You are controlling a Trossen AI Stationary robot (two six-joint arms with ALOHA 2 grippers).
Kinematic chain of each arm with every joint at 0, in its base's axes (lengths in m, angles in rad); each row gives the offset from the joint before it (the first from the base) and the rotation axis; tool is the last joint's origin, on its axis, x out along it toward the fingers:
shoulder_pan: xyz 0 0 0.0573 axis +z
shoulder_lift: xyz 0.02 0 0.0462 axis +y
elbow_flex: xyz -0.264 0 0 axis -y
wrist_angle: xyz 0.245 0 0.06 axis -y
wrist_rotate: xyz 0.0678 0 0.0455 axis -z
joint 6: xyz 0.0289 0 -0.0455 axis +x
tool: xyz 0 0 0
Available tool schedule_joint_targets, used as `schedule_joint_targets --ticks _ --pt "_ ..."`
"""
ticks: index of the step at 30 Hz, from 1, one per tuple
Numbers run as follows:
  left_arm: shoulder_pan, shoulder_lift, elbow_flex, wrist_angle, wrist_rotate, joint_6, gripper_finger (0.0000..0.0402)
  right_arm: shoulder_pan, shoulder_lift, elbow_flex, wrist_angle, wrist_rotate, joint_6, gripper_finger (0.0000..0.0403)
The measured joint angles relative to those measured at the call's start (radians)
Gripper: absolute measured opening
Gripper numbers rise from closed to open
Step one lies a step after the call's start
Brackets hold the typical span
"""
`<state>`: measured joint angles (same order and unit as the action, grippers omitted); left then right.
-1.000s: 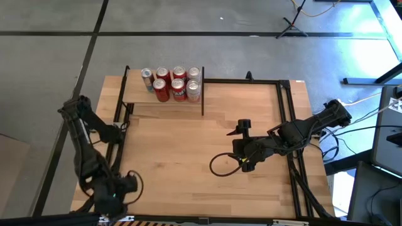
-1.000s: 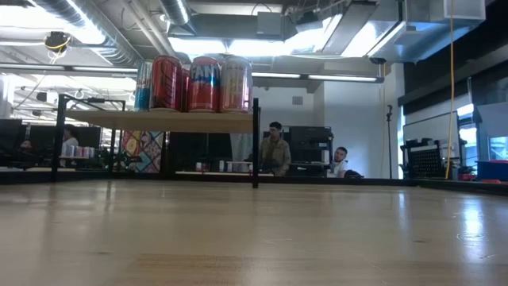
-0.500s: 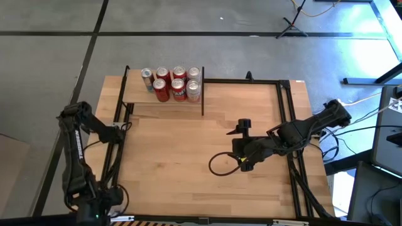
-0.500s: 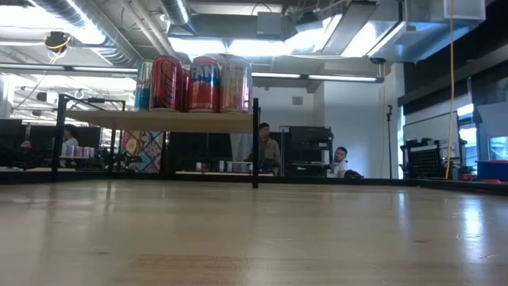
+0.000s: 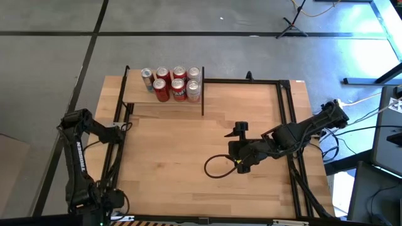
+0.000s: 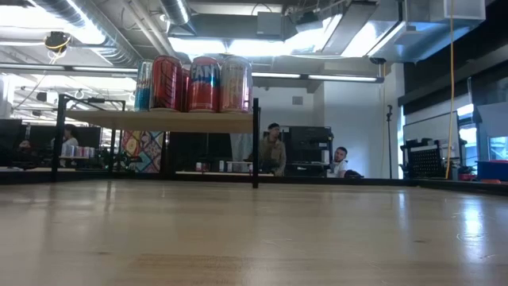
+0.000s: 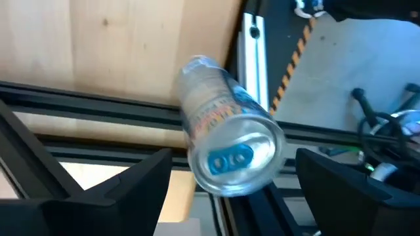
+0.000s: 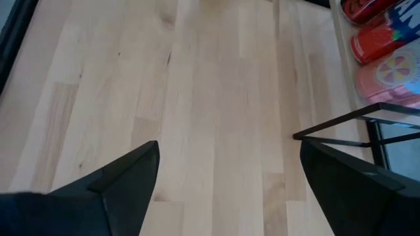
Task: Place canned beverage on shelf
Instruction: Put the blue soda can on the shelf aligned with the other blue soda can
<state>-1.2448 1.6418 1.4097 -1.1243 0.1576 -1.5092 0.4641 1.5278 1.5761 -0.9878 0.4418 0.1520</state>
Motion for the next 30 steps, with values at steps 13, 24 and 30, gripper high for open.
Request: schedule_joint_targets --ticks 13,24,30 --pt "-0.016 0.059 0.0 -0.013 -0.018 0.021 0.0311 0.0 0.001 0.0 0.0 -0.001 0.0 0.0358" --pt "-0.015 0.077 0.0 -0.042 -0.011 0.021 0.024 0.0 0.001 0.0 -0.002 -0.001 -0.004 0.0358" --pt "0.01 0.072 0.0 -0.038 0.0 -0.003 0.0203 0.0 0.001 0.0 -0.005 -0.001 -0.007 0.0358"
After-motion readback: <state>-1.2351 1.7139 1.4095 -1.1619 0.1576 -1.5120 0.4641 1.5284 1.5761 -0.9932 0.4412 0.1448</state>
